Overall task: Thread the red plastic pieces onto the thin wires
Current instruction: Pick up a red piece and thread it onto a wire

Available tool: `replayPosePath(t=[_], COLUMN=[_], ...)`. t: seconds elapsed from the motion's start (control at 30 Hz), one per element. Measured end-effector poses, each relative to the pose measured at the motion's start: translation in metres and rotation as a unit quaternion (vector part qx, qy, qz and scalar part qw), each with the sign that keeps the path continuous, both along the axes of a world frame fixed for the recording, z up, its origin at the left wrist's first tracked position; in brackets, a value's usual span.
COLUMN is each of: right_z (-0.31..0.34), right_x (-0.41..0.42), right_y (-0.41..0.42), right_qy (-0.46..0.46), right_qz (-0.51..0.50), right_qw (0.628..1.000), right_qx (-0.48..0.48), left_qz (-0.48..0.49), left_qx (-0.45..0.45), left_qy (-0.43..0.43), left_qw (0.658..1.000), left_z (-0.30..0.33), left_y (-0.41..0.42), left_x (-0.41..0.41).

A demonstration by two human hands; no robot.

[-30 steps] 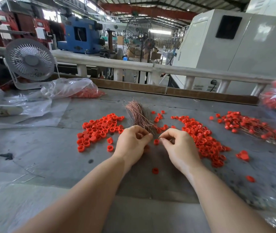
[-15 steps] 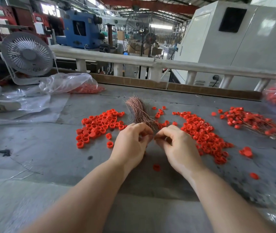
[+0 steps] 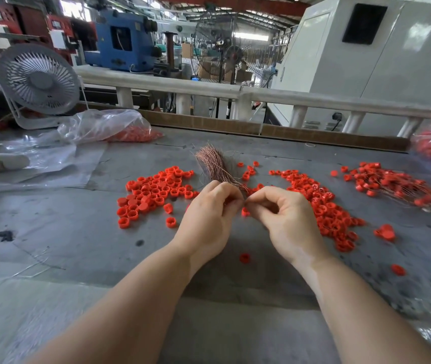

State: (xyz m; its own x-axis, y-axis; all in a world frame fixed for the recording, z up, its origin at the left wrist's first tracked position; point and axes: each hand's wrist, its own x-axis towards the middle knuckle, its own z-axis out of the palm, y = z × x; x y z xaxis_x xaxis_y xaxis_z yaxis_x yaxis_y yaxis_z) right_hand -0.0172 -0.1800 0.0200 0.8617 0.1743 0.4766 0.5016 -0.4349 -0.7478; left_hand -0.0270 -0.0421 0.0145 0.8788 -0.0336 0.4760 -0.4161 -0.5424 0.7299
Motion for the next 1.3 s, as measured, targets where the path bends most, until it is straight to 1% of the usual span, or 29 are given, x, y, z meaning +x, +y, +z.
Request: replayPosePath(t=[0.07, 0.13, 0.23, 0.3, 0.37, 0.7, 0.97, 1.13, 1.2, 1.3], right_z=[0.0016, 0.0008, 0.0, 0.0005, 0.0005, 0.0011, 0.0009, 0.0032, 0.0039, 0.0035], right_x=[0.0005, -0.0006, -0.0044, -0.0063, -0.0072, -0.0075, -0.0056, -0.0074, -0.0082, -0.0085], right_y=[-0.0013, -0.0017, -0.0021, -0.0018, -0.0011, 0.0014, 0.0033, 0.0042, 0.0035, 0.0034], right_qy=[-0.001, -0.019, -0.101, -0.153, -0.169, -0.112, -0.046, -0.044, -0.049, -0.068], right_qz=[-0.003, -0.016, -0.059, -0.066, -0.058, -0.048, -0.024, -0.007, -0.005, -0.022], right_qw=[1.0, 1.0, 0.992, 0.983, 0.978, 0.987, 0.995, 0.996, 0.996, 0.994], right_qx=[0.021, 0.011, -0.048, -0.082, -0.103, -0.102, -0.084, -0.08, -0.078, -0.077], left_qz=[-0.038, -0.046, -0.022, -0.01, -0.004, 0.014, 0.057, 0.087, 0.076, 0.016], left_qx=[-0.068, -0.107, -0.095, -0.079, -0.066, -0.041, 0.022, 0.034, 0.017, -0.067], left_qy=[0.034, 0.051, 0.048, 0.052, 0.054, 0.046, -0.014, -0.022, -0.01, 0.029], left_qw=[0.996, 0.992, 0.994, 0.995, 0.996, 0.998, 0.998, 0.995, 0.997, 0.997], left_z=[0.0034, 0.0048, 0.0033, 0.0009, -0.0013, -0.0021, 0.0001, 0.0003, 0.0007, 0.0028], left_y=[0.0004, 0.001, 0.0016, 0.0016, 0.0013, 0.0015, 0.0001, -0.0019, -0.0017, 0.0014], left_x=[-0.0002, -0.001, -0.001, -0.0004, 0.0005, -0.0004, -0.0052, -0.0075, -0.0065, -0.0048])
